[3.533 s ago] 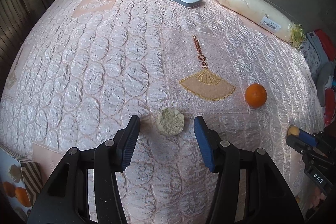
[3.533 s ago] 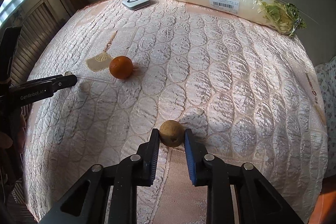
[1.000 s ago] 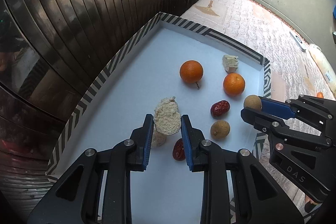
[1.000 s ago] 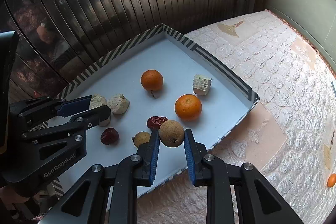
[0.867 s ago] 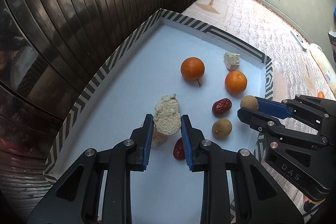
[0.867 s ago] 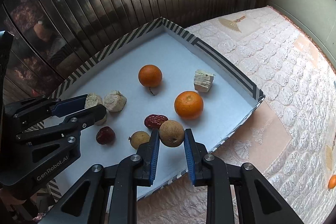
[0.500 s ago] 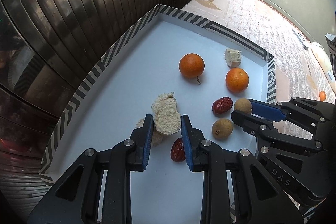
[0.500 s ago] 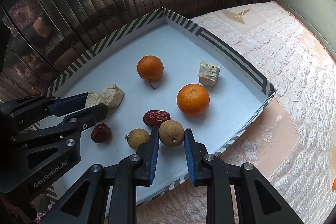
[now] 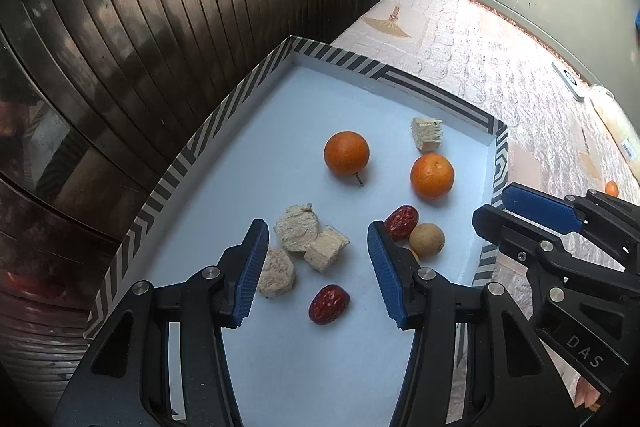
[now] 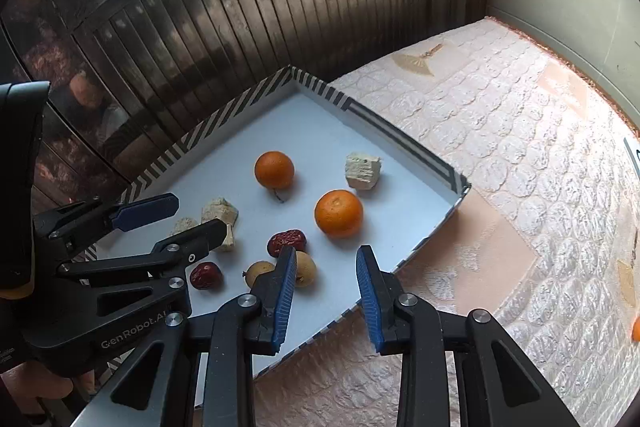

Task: Organize fruits
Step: 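Move both tools back over the remaining food on the bedspread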

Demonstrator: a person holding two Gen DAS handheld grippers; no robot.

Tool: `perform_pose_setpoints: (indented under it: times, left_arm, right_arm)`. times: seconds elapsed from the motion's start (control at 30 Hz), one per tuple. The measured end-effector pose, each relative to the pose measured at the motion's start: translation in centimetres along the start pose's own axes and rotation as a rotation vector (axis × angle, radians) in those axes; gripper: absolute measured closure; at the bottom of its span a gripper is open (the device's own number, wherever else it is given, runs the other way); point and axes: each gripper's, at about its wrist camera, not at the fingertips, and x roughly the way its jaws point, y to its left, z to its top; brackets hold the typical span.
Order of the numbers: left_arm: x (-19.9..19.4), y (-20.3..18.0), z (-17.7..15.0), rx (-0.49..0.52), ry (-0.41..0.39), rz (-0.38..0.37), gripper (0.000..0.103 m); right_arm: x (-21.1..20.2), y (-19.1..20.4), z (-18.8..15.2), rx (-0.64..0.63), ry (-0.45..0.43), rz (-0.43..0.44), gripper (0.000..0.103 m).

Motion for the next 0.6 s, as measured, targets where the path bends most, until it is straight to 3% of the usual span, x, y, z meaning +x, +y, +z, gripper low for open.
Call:
perform_pose_setpoints:
  times: [0.6]
  left_arm:
    - [-0.8,-8.9,2.5,0.149,-0.042,-0.084,0.051]
  right_arm:
    - [-5.7,-6.2,-3.6,0.162,-0.077,-0.129,0.073]
